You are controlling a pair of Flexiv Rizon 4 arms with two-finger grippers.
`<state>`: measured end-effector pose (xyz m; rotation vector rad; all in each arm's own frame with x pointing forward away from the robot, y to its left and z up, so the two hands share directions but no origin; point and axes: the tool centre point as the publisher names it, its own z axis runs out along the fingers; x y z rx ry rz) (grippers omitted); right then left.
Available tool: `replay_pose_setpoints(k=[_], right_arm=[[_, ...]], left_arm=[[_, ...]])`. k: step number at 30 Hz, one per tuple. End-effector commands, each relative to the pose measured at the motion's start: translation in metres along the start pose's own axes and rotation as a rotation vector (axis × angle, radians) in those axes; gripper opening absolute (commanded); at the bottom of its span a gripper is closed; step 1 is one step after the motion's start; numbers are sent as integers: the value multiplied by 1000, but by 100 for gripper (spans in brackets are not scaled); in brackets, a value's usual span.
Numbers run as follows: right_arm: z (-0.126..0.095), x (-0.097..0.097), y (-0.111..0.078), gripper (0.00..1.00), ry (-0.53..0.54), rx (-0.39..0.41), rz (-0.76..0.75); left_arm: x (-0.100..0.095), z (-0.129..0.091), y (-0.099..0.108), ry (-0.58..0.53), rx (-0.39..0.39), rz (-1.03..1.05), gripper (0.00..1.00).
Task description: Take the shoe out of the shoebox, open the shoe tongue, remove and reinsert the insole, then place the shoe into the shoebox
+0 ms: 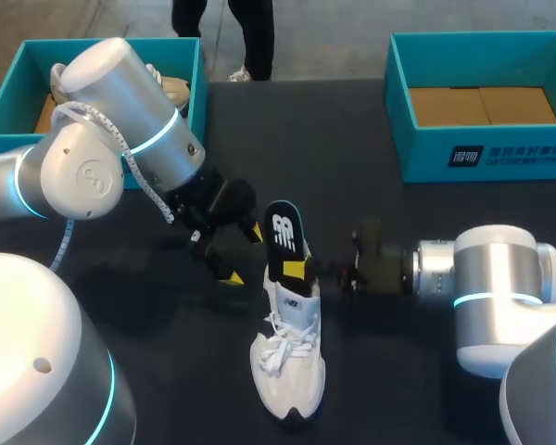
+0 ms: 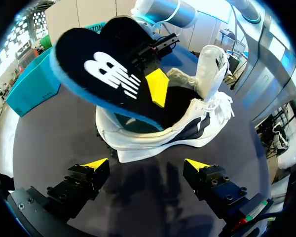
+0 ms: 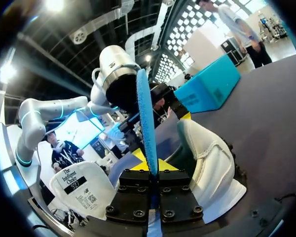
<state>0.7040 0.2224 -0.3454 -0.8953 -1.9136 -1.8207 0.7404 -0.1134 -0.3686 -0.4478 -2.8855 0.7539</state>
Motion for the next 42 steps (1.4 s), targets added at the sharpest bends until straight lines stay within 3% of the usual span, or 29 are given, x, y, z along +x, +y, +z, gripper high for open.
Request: replay_pose_setpoints(k=[1, 6, 10, 11, 12, 14, 22, 25, 27, 28, 42], right_arm=[[4, 6, -11, 0, -4, 13, 11], [9, 8, -21, 0, 6, 1, 25], [11, 10, -15, 0, 6, -10, 12], [11, 10, -12, 16, 4, -5, 1], [11, 12, -8, 26, 0, -3, -8], [11, 13, 0, 35, -5, 4, -27], [11, 15, 23, 33, -20, 25, -77], [12, 14, 27, 28, -21, 28, -83], [13, 13, 28, 13, -21, 30, -84], [13, 12, 29, 0, -21, 33, -84], [8, 5, 5, 0, -30, 10, -12]], left_arm=[[1, 0, -1, -1, -3, -1, 100], [1, 0, -1, -1, -3, -1, 100], [1, 0, -1, -1, -3, -1, 100], [1, 0, -1, -1, -3, -1, 100], [1, 0, -1, -1, -3, -1, 100], [1, 0, -1, -1, -3, -1, 100], [1, 0, -1, -1, -3, -1, 100], [1, 0, -1, -1, -3, -1, 100], [1, 0, -1, -1, -3, -1, 100], [1, 0, -1, -1, -3, -1, 100], [1, 0, -1, -1, -3, -1, 100]])
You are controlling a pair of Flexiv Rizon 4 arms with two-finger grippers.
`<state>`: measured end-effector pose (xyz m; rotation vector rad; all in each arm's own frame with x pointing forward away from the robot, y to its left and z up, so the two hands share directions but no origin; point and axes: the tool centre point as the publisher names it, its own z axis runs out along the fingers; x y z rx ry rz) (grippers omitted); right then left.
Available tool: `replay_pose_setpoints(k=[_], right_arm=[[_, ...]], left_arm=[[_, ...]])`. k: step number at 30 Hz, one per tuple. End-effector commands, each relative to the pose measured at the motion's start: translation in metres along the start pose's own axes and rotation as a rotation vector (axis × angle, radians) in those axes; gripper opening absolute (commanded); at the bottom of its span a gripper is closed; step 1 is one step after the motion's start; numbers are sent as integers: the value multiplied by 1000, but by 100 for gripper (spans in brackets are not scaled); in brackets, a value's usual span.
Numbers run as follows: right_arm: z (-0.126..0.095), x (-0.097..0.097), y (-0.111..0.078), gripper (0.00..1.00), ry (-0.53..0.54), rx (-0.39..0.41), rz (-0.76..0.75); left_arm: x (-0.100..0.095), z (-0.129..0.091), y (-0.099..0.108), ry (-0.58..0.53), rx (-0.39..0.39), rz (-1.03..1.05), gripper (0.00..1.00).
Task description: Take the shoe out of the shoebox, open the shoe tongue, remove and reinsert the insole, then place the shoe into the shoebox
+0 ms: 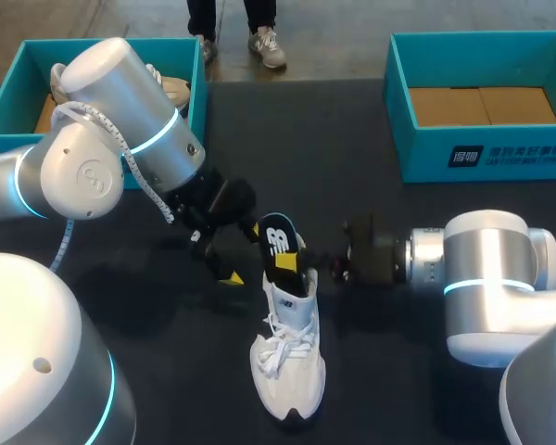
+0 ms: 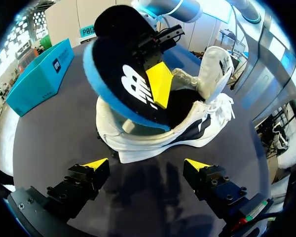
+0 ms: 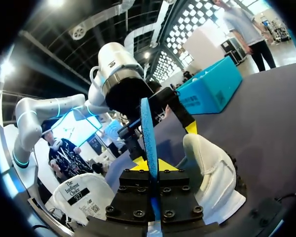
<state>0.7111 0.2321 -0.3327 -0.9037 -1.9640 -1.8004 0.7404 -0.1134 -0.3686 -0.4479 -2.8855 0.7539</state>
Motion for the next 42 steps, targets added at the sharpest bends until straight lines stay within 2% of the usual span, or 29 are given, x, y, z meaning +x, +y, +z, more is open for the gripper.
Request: replay_pose_setpoints(k=[1, 8, 12, 13, 14, 15, 16, 18, 24, 26, 29, 42], right_arm=[[-2, 0, -12, 0, -4, -19, 13], [-2, 5, -30, 0, -8, -29, 44], [-4, 6, -26, 0, -14, -40, 37], [-4, 7, -22, 3, -15, -42, 25], [-3, 8, -17, 22, -19, -41, 12], [-3, 9, -12, 32, -23, -36, 1], [-2, 10, -8, 38, -25, -29, -10], [0, 11, 0, 42, -27, -18, -27], [5, 9, 13, 39, -31, 11, -46], [6, 7, 14, 29, -33, 19, -44], [5, 4, 12, 0, -40, 20, -36], [-1, -2, -7, 0, -54, -30, 7]], left_arm=[[1, 0, -1, -1, -3, -1, 100], [1, 0, -1, -1, -3, -1, 100], [1, 0, -1, -1, -3, -1, 100], [1, 0, -1, -1, -3, -1, 100], [1, 0, -1, -1, -3, -1, 100], [1, 0, -1, -1, -3, -1, 100], [1, 0, -1, -1, -3, -1, 100], [1, 0, -1, -1, -3, -1, 100], [1, 0, -1, -1, -3, -1, 100], [1, 0, -1, -1, -3, -1, 100], [1, 0, -1, -1, -3, -1, 100], [1, 0, -1, -1, -3, -1, 100]])
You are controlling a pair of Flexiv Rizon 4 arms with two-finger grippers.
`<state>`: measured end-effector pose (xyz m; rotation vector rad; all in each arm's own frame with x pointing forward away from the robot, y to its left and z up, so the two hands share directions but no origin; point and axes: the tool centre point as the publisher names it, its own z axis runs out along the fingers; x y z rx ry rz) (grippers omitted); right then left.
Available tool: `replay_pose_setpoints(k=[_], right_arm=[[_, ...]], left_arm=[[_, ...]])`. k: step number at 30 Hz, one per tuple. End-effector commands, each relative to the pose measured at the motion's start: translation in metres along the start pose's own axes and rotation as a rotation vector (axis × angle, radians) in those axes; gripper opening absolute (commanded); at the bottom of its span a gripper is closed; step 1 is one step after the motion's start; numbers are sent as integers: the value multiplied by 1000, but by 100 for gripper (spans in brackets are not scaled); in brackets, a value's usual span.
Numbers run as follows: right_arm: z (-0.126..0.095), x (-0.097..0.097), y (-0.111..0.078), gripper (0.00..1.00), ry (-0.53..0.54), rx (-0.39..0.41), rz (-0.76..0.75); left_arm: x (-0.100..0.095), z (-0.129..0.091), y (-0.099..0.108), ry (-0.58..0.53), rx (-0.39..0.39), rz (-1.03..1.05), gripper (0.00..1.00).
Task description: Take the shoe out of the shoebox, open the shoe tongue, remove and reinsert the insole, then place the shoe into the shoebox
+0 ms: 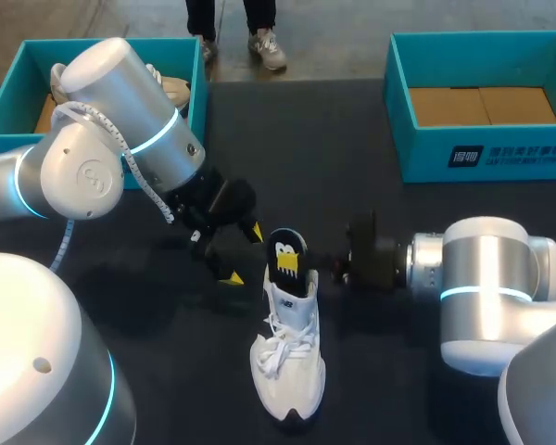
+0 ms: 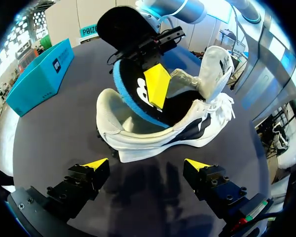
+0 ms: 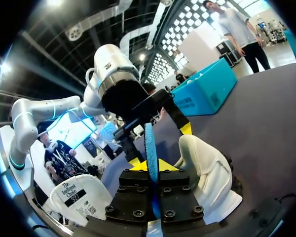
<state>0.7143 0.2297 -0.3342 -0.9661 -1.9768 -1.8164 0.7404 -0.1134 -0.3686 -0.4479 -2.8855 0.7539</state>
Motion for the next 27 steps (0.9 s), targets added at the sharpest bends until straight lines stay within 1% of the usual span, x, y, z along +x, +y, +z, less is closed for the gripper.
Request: replay_pose_setpoints(k=[1, 6, 10, 12, 14, 15, 20, 21, 22, 24, 25, 27], right_arm=[[0, 2, -10, 0, -4, -11, 9], [1, 4, -21, 0, -2, -11, 34], [0, 5, -21, 0, -5, -12, 38], [-1, 7, -15, 26, -11, -16, 24], [-1, 9, -8, 35, -15, -15, 3], [-1, 10, -4, 36, -16, -12, -6], [0, 10, 9, 34, -18, 2, -30], [1, 9, 10, 32, -17, 3, -31], [1, 8, 11, 29, -17, 5, -32], [2, 6, 13, 18, -16, 8, -33], [2, 5, 13, 17, -16, 9, -32], [2, 3, 13, 9, -15, 9, -29]], left_arm=[[1, 0, -1, -1, -3, -1, 100], [1, 0, -1, -1, -3, -1, 100], [1, 0, -1, -1, -3, -1, 100], [1, 0, -1, -1, -3, -1, 100], [1, 0, -1, -1, -3, -1, 100], [1, 0, -1, -1, -3, -1, 100], [1, 0, -1, -1, -3, -1, 100], [1, 0, -1, -1, -3, -1, 100], [1, 0, -1, -1, -3, -1, 100], [1, 0, -1, -1, -3, -1, 100], [1, 0, -1, -1, -3, -1, 100], [1, 0, -1, -1, -3, -1, 100]])
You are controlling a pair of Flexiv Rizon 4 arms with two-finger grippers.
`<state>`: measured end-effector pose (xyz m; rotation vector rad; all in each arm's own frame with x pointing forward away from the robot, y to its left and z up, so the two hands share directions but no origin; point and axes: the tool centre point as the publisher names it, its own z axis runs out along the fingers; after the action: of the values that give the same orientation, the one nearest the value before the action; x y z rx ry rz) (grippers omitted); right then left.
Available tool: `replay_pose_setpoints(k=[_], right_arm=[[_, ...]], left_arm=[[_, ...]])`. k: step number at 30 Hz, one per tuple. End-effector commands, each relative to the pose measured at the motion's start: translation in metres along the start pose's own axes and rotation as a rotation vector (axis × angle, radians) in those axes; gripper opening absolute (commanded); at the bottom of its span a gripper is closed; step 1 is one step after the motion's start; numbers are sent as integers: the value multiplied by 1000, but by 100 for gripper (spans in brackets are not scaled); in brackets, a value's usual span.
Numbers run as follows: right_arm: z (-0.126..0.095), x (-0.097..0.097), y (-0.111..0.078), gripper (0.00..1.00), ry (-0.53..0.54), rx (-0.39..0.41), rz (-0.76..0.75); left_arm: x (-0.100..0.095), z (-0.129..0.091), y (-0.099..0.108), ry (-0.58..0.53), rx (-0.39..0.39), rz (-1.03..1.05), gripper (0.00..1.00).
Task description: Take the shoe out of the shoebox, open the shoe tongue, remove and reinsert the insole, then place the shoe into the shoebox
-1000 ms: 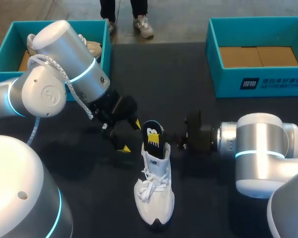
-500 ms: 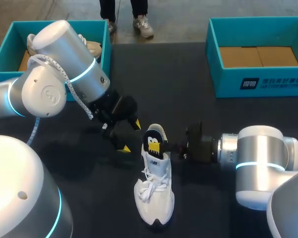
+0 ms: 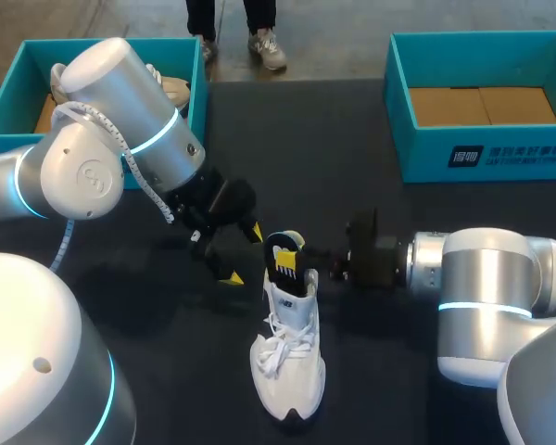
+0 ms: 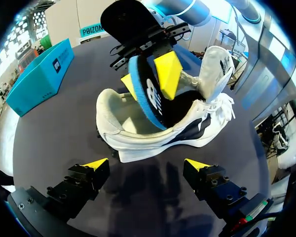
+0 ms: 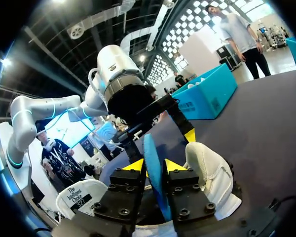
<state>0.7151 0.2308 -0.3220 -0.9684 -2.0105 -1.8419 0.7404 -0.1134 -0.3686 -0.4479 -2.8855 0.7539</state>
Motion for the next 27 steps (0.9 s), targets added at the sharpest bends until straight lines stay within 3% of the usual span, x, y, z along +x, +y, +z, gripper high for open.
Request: replay_pose_setpoints(k=[1, 13, 22, 27], right_arm=[[3, -5, 3, 0, 8, 19, 5], [-4, -19, -18, 0, -41, -15, 121], [-3, -9, -44, 0, -61, -6, 206], [-1, -4, -41, 0, -68, 3, 195]], left_arm=[[1, 0, -1, -1, -3, -1, 100], [1, 0, -1, -1, -3, -1, 100], [1, 0, -1, -1, -3, -1, 100], [1, 0, -1, -1, -3, -1, 100]])
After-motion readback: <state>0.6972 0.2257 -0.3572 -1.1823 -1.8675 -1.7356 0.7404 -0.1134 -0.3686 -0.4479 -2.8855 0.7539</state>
